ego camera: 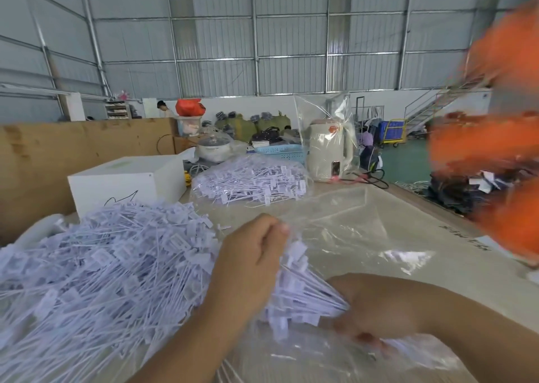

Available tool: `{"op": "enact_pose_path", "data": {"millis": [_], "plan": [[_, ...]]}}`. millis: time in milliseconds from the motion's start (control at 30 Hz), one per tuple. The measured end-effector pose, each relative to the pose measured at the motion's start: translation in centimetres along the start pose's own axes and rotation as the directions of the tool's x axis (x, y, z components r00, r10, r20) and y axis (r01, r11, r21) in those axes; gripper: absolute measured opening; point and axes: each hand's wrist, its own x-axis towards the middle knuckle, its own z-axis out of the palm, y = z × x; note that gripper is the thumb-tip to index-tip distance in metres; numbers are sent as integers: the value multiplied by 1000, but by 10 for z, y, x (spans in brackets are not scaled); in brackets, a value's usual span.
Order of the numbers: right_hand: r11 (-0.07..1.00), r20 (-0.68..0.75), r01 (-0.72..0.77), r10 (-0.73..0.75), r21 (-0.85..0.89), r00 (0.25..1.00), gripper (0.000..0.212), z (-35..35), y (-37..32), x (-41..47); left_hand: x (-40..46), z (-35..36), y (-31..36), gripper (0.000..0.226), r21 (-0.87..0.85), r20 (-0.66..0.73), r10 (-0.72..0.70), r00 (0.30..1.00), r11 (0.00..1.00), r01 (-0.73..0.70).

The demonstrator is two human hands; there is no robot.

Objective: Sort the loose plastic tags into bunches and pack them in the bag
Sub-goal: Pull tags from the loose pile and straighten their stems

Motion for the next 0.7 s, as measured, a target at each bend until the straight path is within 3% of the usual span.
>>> {"op": "enact_pose_path", "data": {"millis": [100,167,267,367,433,500,600,633,700], "plan": [[977,-49,-93,104,194,993,29,3,2,14,-1,4,2,31,179,72,251,965,949,-260],[913,-82,-155,200,376,976,8,4,2,22,-2,1,3,34,215,65,310,949,924,-316],[808,-80,-115,196,578,977,10,4,-1,29,1,-6,3,33,240,-11,296,955,928,-285],[736,-95,-55,161,675,982,5,8,-7,32,4,-10,-1,28,382,10,213,977,902,-200],[668,-145,-33,209,744,967,9,11,-7,37,4,-11,-3,46,527,20,174,985,835,-158],[606,-148,-16,220,795,964,17,13,-9,40,5,-10,-1,64,621,57,272,961,744,-247],[607,-177,12,212,795,961,16,14,-11,40,5,-3,5,45,642,187,448,874,618,-454],[603,-188,24,210,797,959,12,14,-11,40,4,0,6,42,659,261,413,873,585,-474],[589,-172,31,184,808,968,5,14,-11,39,1,3,5,37,734,319,191,928,570,-370]]}}
